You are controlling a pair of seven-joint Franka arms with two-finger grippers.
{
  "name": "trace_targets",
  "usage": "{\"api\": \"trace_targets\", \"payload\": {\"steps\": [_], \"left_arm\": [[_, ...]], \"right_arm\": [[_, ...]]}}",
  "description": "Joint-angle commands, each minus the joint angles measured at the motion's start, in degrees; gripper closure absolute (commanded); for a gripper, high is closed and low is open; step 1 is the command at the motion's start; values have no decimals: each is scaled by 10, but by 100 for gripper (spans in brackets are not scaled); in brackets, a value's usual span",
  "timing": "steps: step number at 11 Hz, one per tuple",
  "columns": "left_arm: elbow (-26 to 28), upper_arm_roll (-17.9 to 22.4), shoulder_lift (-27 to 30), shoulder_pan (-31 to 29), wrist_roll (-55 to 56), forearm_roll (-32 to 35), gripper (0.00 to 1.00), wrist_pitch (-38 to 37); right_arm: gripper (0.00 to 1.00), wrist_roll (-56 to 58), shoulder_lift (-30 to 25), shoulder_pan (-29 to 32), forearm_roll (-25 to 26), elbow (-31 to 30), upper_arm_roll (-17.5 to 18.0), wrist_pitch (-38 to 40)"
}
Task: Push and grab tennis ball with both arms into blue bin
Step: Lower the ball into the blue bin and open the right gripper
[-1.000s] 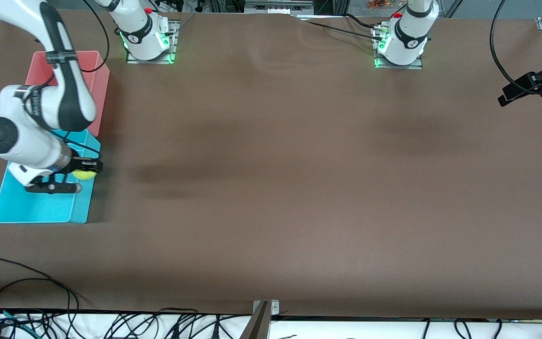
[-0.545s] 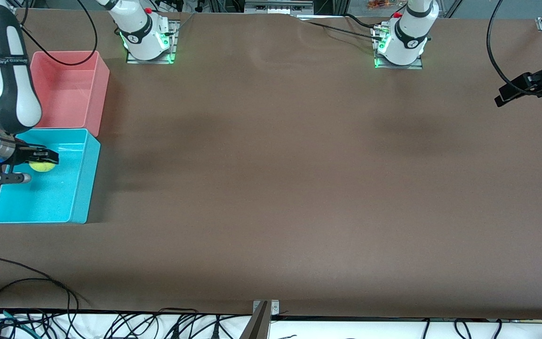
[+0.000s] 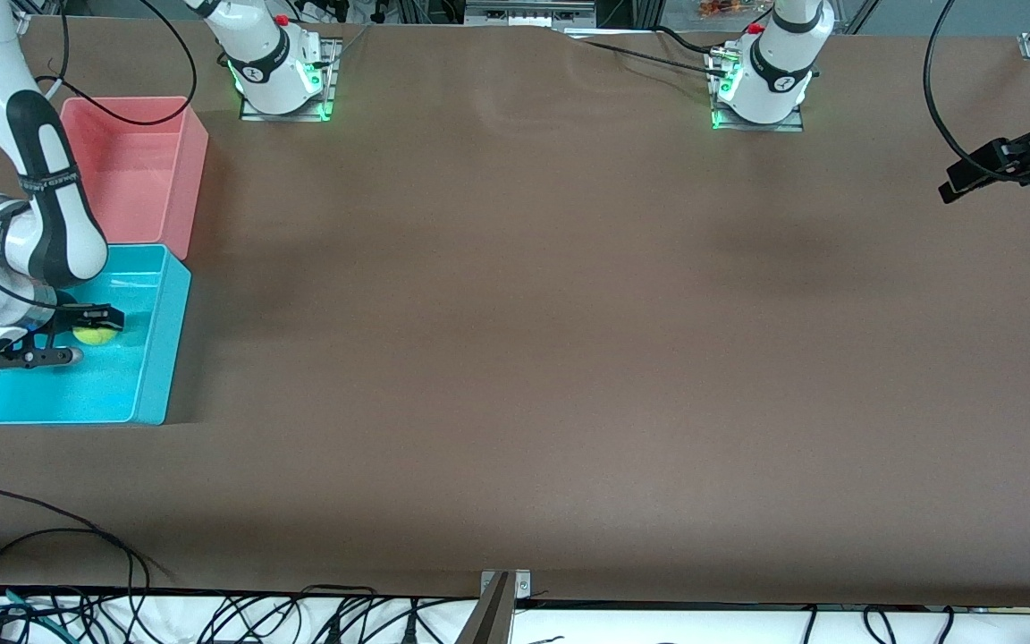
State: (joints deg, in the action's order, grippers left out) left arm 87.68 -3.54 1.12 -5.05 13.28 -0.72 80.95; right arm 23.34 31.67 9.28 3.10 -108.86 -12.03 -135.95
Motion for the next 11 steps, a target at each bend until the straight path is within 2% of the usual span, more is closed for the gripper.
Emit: {"api": "trace_targets", "payload": {"steps": [1, 2, 3, 4, 8, 11], "left_arm": [[-13, -2, -4, 2, 0, -1, 0, -8], [-13, 0, -4, 2, 0, -1, 0, -9], [-13, 3, -5, 0, 2, 0, 0, -8], [-14, 3, -8, 0, 2, -1, 0, -7], [-14, 10, -9, -12, 0, 0, 0, -6], [-14, 10, -9, -12, -1, 1, 0, -6]], "right_arm": [[100, 28, 18, 18, -11, 17, 7, -13], [84, 33, 18, 21, -11, 17, 7, -12], [11, 34, 18, 19, -11, 17, 8, -12], [0, 34, 17, 17, -11, 17, 9, -12], [0, 35, -5, 16, -12, 27, 11, -5], [0, 31, -31, 14, -13, 60, 23, 41]]}}
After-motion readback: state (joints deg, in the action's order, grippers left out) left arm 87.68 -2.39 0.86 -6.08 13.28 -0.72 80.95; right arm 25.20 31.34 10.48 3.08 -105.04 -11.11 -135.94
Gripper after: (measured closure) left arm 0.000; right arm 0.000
